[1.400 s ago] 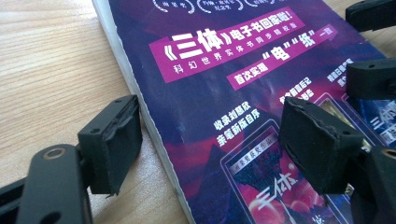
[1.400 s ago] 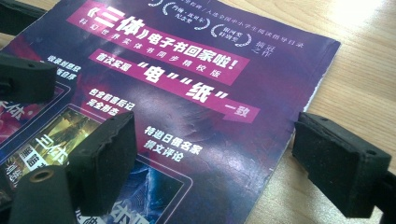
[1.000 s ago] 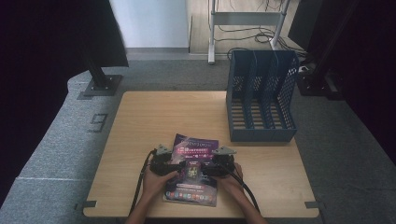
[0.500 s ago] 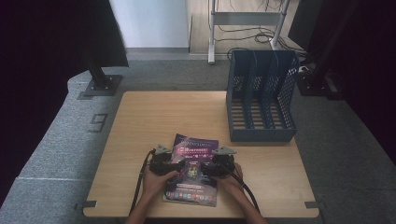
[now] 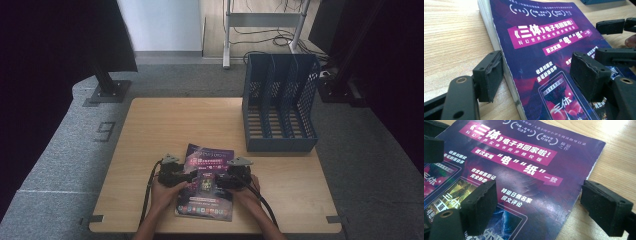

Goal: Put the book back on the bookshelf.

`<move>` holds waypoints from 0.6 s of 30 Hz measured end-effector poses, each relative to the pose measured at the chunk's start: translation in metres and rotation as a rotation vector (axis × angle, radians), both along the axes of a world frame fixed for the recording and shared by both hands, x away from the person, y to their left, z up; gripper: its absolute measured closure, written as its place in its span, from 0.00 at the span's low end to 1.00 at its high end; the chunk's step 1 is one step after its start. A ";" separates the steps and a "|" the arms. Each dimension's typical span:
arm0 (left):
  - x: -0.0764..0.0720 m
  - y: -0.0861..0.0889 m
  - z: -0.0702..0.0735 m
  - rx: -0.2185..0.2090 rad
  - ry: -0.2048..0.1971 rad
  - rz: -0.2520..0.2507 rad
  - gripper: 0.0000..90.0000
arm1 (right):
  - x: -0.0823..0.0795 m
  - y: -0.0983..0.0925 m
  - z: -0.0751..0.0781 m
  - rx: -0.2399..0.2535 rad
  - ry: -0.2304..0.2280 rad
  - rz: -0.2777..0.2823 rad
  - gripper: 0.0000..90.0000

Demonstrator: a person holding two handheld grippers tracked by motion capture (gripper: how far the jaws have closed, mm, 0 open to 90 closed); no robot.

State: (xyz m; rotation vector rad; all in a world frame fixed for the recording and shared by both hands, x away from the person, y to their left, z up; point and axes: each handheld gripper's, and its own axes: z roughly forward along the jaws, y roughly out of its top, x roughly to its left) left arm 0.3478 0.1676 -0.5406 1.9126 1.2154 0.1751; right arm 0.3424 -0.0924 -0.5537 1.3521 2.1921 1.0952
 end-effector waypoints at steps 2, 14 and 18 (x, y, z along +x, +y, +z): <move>0.001 0.002 0.001 -0.023 0.010 -0.002 0.30 | 0.000 0.000 0.000 -0.001 0.001 0.000 0.15; -0.001 0.009 0.011 -0.140 -0.012 -0.042 0.34 | 0.000 0.000 0.000 -0.003 -0.004 0.000 0.16; 0.003 0.008 0.010 -0.158 -0.010 -0.058 0.36 | -0.001 0.001 0.000 -0.007 -0.010 0.001 0.16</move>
